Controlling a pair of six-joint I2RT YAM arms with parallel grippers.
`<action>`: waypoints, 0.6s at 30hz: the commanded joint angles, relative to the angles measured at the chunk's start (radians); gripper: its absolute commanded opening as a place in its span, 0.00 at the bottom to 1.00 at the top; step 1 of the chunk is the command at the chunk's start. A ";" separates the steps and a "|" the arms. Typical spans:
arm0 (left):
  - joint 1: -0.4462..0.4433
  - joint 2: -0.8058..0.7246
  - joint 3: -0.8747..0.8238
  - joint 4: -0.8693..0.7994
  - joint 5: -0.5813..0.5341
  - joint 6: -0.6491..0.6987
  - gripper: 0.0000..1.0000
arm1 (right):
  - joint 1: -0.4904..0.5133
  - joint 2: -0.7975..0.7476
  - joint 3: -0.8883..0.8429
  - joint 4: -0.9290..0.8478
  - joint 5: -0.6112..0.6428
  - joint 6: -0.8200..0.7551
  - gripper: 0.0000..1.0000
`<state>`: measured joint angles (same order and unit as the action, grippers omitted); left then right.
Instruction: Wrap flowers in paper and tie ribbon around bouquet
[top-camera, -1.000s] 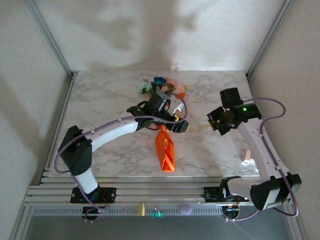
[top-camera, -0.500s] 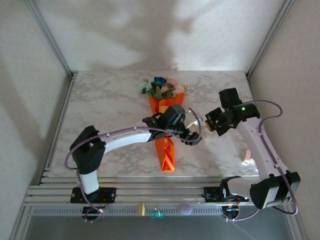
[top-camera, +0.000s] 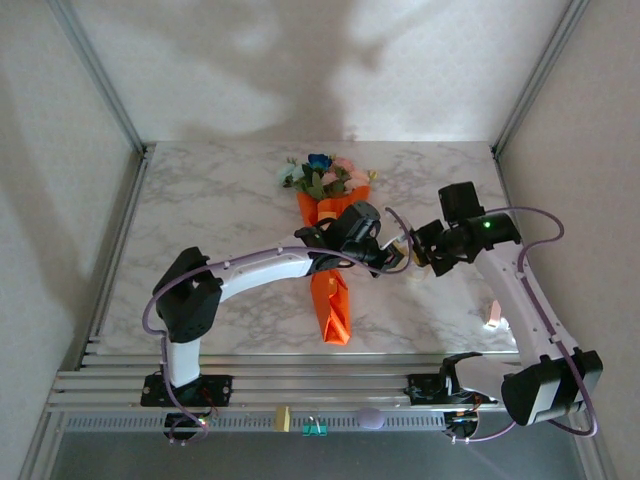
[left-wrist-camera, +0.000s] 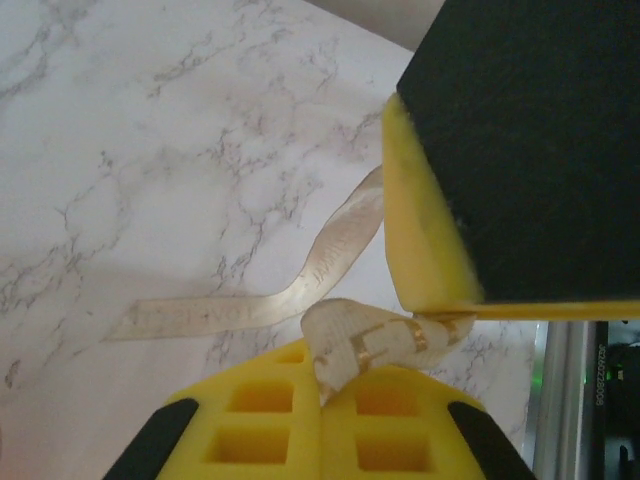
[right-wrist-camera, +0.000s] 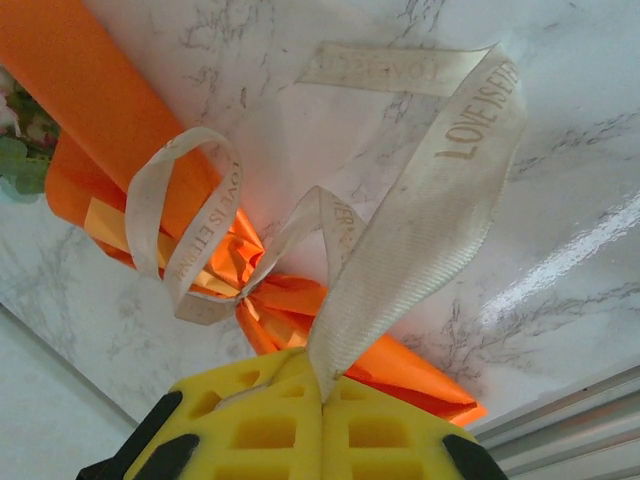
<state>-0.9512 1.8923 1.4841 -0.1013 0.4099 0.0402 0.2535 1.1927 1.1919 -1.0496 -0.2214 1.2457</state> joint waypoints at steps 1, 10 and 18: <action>0.013 -0.072 0.004 -0.074 -0.039 -0.025 0.00 | 0.005 -0.008 -0.037 0.070 -0.055 -0.031 0.00; 0.134 -0.243 -0.072 -0.322 0.053 -0.175 0.00 | 0.032 -0.180 -0.180 0.475 -0.069 -0.602 0.46; 0.244 -0.304 -0.086 -0.399 0.125 -0.232 0.00 | 0.201 -0.301 -0.534 1.080 0.027 -0.989 0.59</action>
<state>-0.7498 1.6165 1.4185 -0.4507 0.4793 -0.1371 0.3801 0.8967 0.7483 -0.2775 -0.2607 0.4900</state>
